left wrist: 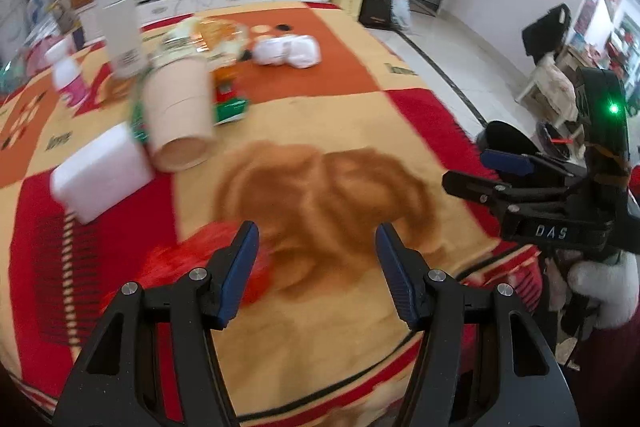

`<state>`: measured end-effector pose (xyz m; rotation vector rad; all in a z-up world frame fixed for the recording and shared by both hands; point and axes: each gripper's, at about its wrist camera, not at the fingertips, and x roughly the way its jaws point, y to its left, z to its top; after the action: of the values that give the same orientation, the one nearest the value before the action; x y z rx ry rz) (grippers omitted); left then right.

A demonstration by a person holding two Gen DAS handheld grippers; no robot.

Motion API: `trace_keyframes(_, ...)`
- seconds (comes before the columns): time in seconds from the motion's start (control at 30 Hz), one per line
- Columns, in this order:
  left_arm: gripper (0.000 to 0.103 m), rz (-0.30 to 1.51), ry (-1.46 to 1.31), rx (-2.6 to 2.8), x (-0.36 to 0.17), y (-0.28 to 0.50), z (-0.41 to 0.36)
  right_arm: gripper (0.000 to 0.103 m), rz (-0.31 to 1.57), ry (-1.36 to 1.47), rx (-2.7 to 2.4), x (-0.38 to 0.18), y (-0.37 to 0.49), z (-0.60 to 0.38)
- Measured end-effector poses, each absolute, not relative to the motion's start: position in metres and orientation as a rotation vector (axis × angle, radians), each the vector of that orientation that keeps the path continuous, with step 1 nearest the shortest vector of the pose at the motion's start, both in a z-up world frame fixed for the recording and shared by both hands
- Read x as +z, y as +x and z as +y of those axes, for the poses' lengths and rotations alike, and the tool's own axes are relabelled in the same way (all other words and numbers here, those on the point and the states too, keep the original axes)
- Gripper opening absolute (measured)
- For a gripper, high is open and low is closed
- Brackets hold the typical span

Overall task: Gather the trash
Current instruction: 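Move both tools back over the table toward the red bag and foam block, then grasp the red plastic bag with the left tool while the right tool approaches the white foam block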

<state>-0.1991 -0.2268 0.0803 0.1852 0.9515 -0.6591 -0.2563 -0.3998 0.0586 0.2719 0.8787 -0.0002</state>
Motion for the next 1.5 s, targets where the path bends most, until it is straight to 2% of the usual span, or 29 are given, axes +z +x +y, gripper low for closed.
trace_keyframes(0.2, 0.060, 0.954, 0.197, -0.619, 0.069, -0.191, -0.179, 0.082, 0.895, 0.244, 0.063, 0.057, -0.242, -0.372)
trace_keyframes(0.53, 0.060, 0.857, 0.313, -0.591, 0.054, -0.180, -0.179, 0.082, 0.907, 0.195, 0.138, 0.061, -0.223, -0.333)
trace_keyframes(0.83, 0.060, 0.912, 0.244, -0.516, 0.039, -0.145, -0.155, 0.082, 0.926, 0.191, 0.169, 0.056, -0.211, -0.317)
trace_keyframes(0.87, 0.059, 0.922, 0.230, -0.516, 0.037, -0.142, -0.151, 0.082, 0.928, 0.192, 0.173, 0.056, -0.209, -0.316)
trace_keyframes(0.9, 0.053, 0.936, 0.202, -0.515, 0.034, -0.138, -0.146, 0.082, 0.929, 0.193, 0.179, 0.056, -0.208, -0.314)
trace_keyframes(0.93, 0.038, 0.945, 0.172, -0.514, 0.034, -0.135, -0.140, 0.082, 0.930, 0.193, 0.183, 0.056, -0.207, -0.312)
trace_keyframes(1.07, 0.036, 1.007, -0.032, -0.545, 0.038, -0.124, -0.106, 0.082, 0.928, 0.188, 0.207, 0.058, -0.202, -0.301)
trace_keyframes(1.5, 0.035, 0.912, -0.085, -0.396, 0.086, -0.118, -0.048, 0.082, 0.875, 0.167, 0.301, 0.088, -0.158, -0.250)
